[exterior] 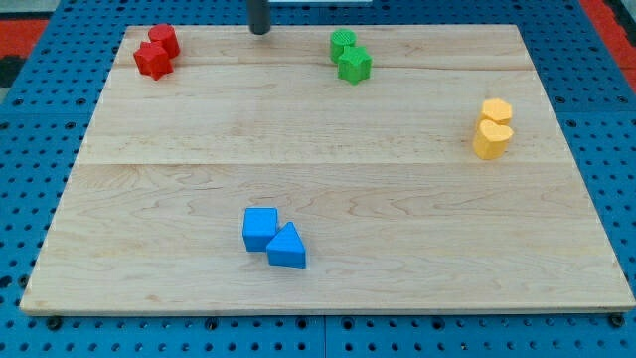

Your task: Slide the red circle along with the red star a bit down

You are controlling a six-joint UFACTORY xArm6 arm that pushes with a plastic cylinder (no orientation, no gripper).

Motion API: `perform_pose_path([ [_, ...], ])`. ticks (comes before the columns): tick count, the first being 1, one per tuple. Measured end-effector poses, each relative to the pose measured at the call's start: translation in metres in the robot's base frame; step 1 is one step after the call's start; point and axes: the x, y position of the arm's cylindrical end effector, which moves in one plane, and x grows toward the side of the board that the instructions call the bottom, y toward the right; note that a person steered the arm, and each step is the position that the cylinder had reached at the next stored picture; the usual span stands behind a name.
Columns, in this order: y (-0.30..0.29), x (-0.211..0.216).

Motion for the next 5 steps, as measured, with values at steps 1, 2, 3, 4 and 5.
perform_pose_path([
  [1, -0.063, 0.000],
  [2, -0.113, 0.000],
  [3, -0.115, 0.000],
  [4, -0.115, 0.000],
  [5, -0.115, 0.004],
])
